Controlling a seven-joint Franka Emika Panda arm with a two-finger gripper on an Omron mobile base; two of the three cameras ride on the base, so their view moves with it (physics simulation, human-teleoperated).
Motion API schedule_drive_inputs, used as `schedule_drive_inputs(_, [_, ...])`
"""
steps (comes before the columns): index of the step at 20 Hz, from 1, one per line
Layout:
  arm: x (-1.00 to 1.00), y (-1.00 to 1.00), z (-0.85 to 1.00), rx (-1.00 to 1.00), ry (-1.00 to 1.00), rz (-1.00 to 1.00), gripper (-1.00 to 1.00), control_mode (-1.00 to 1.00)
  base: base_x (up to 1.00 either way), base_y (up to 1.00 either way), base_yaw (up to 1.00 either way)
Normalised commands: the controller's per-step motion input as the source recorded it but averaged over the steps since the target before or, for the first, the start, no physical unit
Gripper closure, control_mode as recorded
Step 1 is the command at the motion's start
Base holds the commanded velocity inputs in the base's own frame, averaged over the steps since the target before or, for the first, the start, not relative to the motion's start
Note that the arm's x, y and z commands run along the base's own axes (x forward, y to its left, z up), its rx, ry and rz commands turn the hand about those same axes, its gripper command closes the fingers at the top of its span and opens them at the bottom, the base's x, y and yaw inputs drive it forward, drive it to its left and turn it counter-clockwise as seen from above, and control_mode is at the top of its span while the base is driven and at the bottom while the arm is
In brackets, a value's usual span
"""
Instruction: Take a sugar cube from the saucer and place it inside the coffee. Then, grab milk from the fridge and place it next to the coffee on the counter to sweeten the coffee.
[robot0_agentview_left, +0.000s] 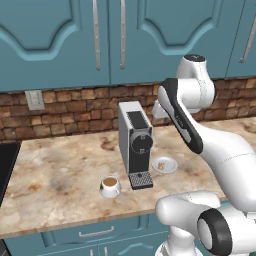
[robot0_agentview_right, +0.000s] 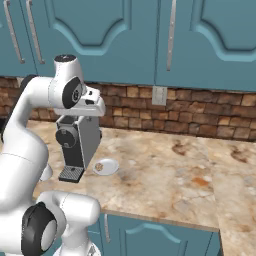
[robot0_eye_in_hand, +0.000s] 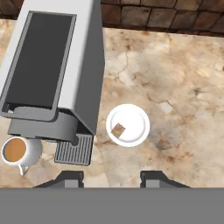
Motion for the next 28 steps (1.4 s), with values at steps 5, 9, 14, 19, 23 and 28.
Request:
schedule_drive_inputs(5, [-0.21,0.00,0.00,0.00,-0.01,0.00,-1.00,-1.00,0.00,0.00,0.00])
schedule_drive_inputs(9, [-0.79,-0.36,-0.18,0.01,-0.14,0.05,-1.00,-1.00,0.00,0.00,0.00])
schedule_drive_inputs(14, [-0.72,-0.56,-0.19,0.03,-0.17,0.16,-1.00,-1.00,0.00,0.00,0.00])
schedule_drive_inputs(19, [-0.24,-0.34,-0.23,0.01,-0.09,0.26,-1.00,-1.00,0.00,0.00,0.00])
schedule_drive_inputs(23, [0.03,-0.16,-0.31,0.06,-0.05,0.34,-1.00,-1.00,0.00,0.00,0.00])
schedule_drive_inputs(28, [0.25,-0.01,-0.35,0.06,0.00,0.35,-1.00,-1.00,0.00,0.00,0.00])
